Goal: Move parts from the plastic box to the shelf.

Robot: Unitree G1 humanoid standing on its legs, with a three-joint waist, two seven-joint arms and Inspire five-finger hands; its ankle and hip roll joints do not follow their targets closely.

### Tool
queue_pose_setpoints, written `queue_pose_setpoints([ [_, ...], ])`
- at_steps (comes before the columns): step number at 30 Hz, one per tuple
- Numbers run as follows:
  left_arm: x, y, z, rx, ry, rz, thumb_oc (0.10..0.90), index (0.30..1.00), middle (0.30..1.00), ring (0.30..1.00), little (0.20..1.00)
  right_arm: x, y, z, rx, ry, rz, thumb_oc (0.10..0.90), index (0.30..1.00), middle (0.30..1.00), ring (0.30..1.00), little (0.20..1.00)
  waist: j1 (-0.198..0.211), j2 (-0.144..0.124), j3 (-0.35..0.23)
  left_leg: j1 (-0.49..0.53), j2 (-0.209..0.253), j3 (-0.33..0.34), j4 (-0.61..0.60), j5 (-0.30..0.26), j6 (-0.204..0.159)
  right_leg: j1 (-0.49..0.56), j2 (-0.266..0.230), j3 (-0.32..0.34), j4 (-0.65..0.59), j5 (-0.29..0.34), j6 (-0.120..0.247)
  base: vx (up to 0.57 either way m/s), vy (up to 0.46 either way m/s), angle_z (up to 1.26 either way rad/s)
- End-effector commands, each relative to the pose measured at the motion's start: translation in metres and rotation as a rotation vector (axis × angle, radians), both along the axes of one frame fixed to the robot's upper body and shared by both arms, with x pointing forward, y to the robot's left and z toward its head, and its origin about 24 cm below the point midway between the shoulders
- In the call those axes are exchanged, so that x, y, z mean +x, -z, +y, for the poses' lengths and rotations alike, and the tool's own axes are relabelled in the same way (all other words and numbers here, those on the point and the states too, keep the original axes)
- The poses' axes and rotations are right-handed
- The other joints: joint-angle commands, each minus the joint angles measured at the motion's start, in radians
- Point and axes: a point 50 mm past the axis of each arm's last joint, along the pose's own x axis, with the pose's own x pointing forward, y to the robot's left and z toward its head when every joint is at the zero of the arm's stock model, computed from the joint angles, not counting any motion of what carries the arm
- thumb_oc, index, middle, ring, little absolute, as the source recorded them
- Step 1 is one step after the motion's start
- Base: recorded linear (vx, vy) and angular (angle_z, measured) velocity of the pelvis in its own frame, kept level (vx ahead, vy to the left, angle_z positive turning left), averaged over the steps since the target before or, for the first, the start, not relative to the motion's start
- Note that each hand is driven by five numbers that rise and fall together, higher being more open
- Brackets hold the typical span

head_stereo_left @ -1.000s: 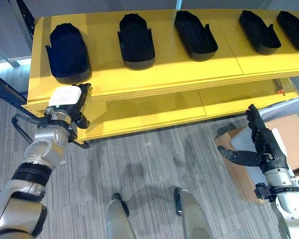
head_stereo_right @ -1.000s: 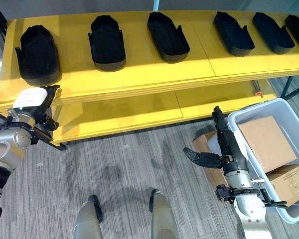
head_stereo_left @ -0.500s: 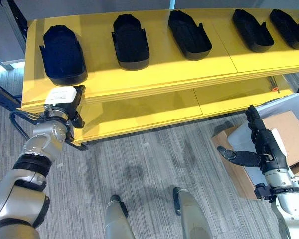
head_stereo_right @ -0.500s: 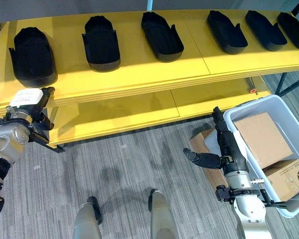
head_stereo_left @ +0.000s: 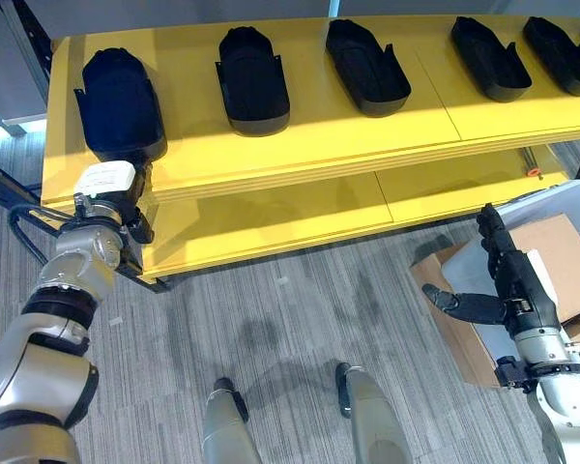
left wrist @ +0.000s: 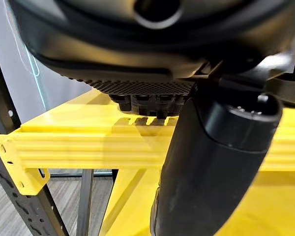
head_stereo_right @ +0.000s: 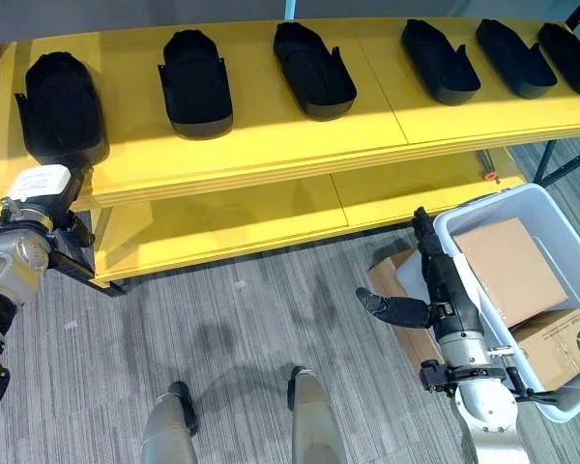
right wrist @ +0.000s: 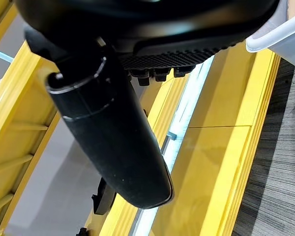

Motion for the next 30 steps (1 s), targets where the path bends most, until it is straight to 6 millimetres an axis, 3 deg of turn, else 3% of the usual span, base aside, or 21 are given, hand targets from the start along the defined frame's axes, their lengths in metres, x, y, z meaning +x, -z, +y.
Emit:
queue_pose_setpoints([
  [1,0.001,-0.064,0.009,0.051,-0.028,-0.22,0.9,1.0,1.0,1.0,1.0,-0.005,-0.053,0.005,-0.03,-0.064,-0.29,0.9,1.0,1.0,1.0,1.0,-0.013,0.005,-0.083,0.033,0.02,-0.021,-0.042,0.033,0.037,0.08,-0.041,0.011,-0.067,0.083,0.008,0.0,0.0,0.0],
  [30,-0.003,-0.073,0.027,0.049,-0.118,-0.217,0.9,1.0,1.0,1.0,1.0,-0.007,-0.056,0.003,-0.038,-0.068,-0.298,0.9,1.0,1.0,1.0,1.0,-0.02,0.004,-0.087,0.028,0.022,-0.013,-0.035,0.034,0.038,0.067,-0.041,0.019,-0.065,0.089,0.013,0.0,0.0,0.0],
])
